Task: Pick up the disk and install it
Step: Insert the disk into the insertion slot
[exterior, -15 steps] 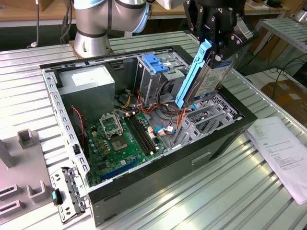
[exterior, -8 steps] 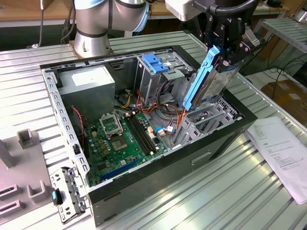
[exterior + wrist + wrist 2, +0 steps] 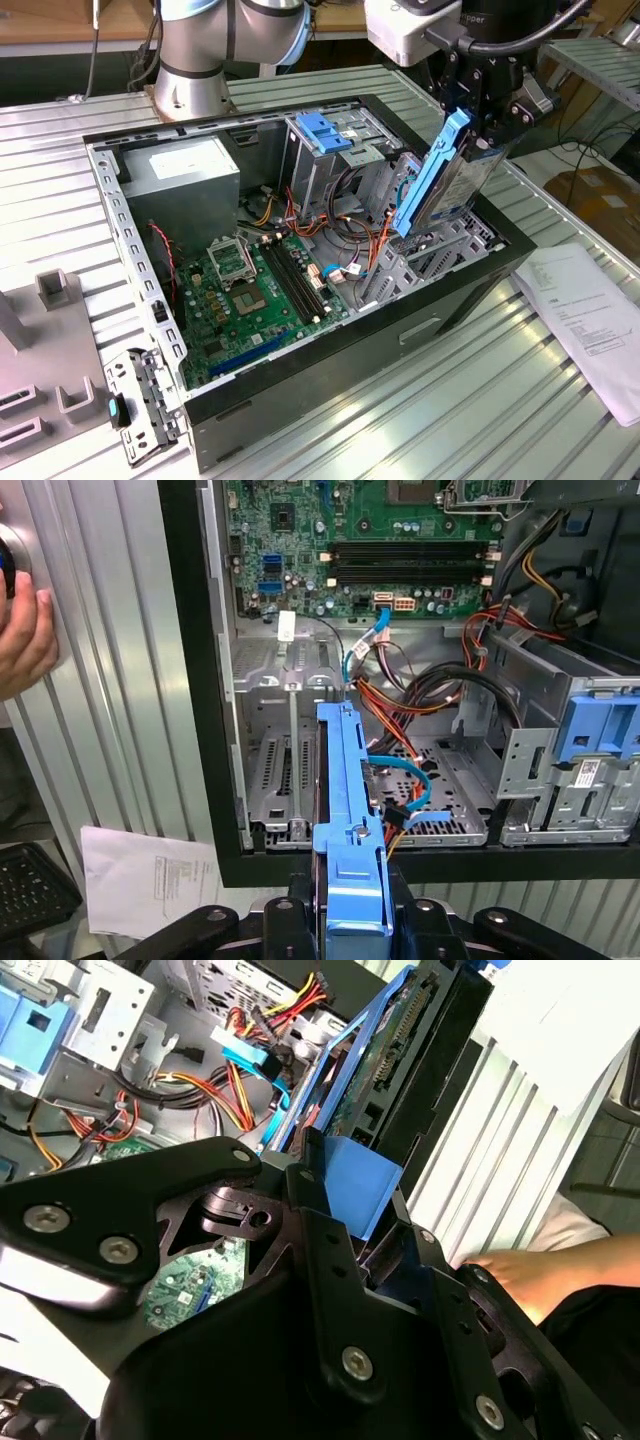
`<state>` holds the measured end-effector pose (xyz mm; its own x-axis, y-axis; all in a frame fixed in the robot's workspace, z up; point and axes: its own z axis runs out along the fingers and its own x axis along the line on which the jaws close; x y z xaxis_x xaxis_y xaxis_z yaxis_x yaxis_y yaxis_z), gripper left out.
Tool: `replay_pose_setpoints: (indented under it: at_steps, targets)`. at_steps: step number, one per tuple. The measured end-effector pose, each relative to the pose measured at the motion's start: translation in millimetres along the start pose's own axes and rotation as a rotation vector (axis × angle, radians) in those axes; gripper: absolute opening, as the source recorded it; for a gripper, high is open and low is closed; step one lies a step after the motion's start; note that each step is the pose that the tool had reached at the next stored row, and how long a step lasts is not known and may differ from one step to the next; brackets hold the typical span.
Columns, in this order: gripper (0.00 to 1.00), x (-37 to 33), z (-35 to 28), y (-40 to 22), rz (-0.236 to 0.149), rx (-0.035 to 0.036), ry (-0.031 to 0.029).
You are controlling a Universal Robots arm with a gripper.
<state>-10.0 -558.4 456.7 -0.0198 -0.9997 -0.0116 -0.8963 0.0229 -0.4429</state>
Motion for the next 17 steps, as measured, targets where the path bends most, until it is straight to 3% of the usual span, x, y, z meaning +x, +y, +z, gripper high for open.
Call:
replay_pose_setpoints:
  at_steps: [8,17]
  targets:
    - [0.37,4.5,10.4,4.7,0.0,0.0018,0.001]
    - [0.37,4.8,16.2,7.6,0.0,0.0018,0.001]
